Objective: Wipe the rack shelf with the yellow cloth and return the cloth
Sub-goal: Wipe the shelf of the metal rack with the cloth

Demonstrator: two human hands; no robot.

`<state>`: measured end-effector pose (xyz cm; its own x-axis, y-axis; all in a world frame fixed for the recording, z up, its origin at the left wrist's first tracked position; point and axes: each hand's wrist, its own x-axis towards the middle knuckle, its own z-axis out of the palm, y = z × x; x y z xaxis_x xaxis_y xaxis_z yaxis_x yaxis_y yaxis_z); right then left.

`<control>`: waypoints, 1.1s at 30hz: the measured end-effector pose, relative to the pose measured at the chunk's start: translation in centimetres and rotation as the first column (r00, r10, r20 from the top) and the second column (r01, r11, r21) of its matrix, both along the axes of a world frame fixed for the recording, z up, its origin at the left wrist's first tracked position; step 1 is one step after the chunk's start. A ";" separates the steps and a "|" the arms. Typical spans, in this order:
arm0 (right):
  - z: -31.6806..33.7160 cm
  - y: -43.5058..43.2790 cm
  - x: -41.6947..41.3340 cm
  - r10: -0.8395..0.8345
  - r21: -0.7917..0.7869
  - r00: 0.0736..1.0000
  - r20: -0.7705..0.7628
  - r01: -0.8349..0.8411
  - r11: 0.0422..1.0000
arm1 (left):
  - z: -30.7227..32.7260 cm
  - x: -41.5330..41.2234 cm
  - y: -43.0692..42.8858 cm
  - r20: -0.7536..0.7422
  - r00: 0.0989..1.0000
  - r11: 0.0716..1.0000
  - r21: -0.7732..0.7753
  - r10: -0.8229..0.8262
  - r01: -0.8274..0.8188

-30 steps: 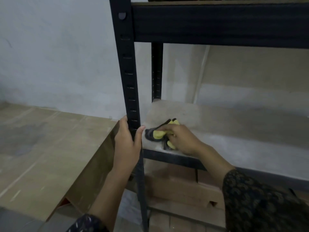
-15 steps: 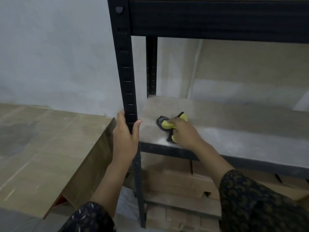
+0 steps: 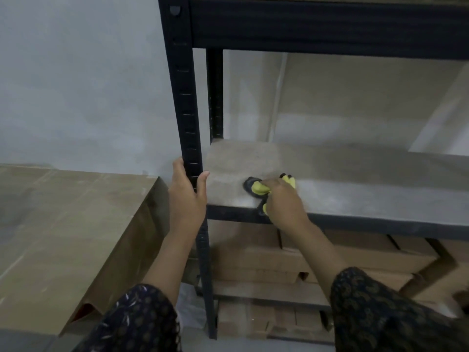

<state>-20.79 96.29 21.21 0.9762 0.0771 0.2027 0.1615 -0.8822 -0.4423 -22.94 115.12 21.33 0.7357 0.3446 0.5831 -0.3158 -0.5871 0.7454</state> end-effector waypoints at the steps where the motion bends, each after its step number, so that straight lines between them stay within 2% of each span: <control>1: -0.1 0.8 -0.8 0.022 -0.034 0.999 0.033 -0.021 0.999 | 0.0 0.0 0.0 0.000 1.000 1.000 0.003 -0.003 0.003; 3: 0.2 1.8 -2.4 0.111 -0.069 0.993 0.041 -0.108 0.992 | -0.1 -0.1 0.1 -0.001 1.000 1.000 0.011 -0.005 0.005; 5: 1.6 1.6 -3.1 0.145 0.039 0.988 -0.042 -0.144 0.989 | -0.1 -0.1 0.2 -0.003 1.000 1.000 0.008 -0.010 0.010; 7: 2.9 0.1 -2.3 0.049 0.192 0.997 -0.059 -0.036 0.981 | -0.1 0.0 0.3 -0.007 1.000 1.000 0.002 -0.015 0.015; 8: 3.2 -0.8 -1.5 -0.037 0.203 0.998 -0.042 0.045 0.978 | -0.1 0.0 0.3 -0.008 1.000 1.000 -0.001 -0.015 0.015; 9: 3.2 -1.6 -0.8 -0.115 0.142 0.993 -0.033 0.118 0.983 | -0.1 0.1 0.2 -0.010 1.000 1.000 -0.004 -0.014 0.013; 10: 3.0 -2.0 -0.5 -0.167 0.016 0.985 -0.042 0.168 0.986 | -0.1 0.1 0.2 -0.012 1.000 1.000 -0.008 -0.011 0.011; 12: 2.1 -1.4 -0.6 -0.216 -0.231 0.973 -0.086 0.191 0.954 | -0.2 0.1 0.2 -0.013 1.000 1.000 -0.013 -0.011 0.010; 13: 1.7 -0.7 -0.9 -0.221 -0.289 0.971 -0.094 0.186 0.939 | -0.2 0.1 0.1 -0.010 1.000 1.000 -0.013 -0.012 0.012; 16: 1.2 1.8 -2.4 -0.137 -0.290 0.989 -0.057 0.115 0.950 | -0.3 0.2 0.1 -0.007 1.000 1.000 -0.013 -0.002 0.002; 19: 1.7 3.7 -4.0 0.047 -0.030 0.991 -0.124 -0.051 0.998 | -0.3 0.2 0.0 0.000 1.000 1.000 -0.006 -0.011 0.011; 21: 2.3 3.2 -3.9 0.039 0.074 0.993 -0.108 -0.031 0.997 | -0.2 0.2 0.1 0.000 1.000 1.000 0.005 -0.021 0.021; 23: 2.9 1.5 -2.6 -0.103 -0.004 0.994 -0.041 0.103 0.995 | -0.1 0.2 0.2 -0.009 1.000 1.000 0.006 -0.020 0.020; 25: 2.9 0.1 -1.4 -0.226 -0.144 0.972 -0.061 0.216 0.966 | -0.1 0.1 0.1 -0.014 1.000 1.000 0.002 -0.012 0.012; 26: 2.7 0.0 -1.2 -0.239 -0.212 0.969 -0.067 0.221 0.952 | -0.1 0.1 0.0 -0.015 1.000 1.000 0.002 -0.009 0.009; 28: 2.1 1.4 -1.4 -0.167 -0.305 0.985 -0.030 0.150 0.940 | -0.1 0.1 0.0 -0.023 1.000 1.000 0.004 -0.001 0.002; 30: 1.6 3.6 -1.9 -0.030 -0.299 0.999 -0.024 0.021 0.954 | -0.1 0.2 0.1 -0.026 1.000 1.000 0.000 -0.001 0.001; 32: 2.0 4.6 -2.4 0.090 -0.182 0.993 -0.080 -0.104 0.978 | -0.2 0.1 0.2 -0.025 1.000 1.000 0.004 -0.004 0.004; 33: 2.6 4.4 -2.1 0.121 -0.068 0.984 -0.128 -0.130 0.989 | -0.2 0.1 0.2 -0.028 1.000 1.000 0.010 -0.004 0.004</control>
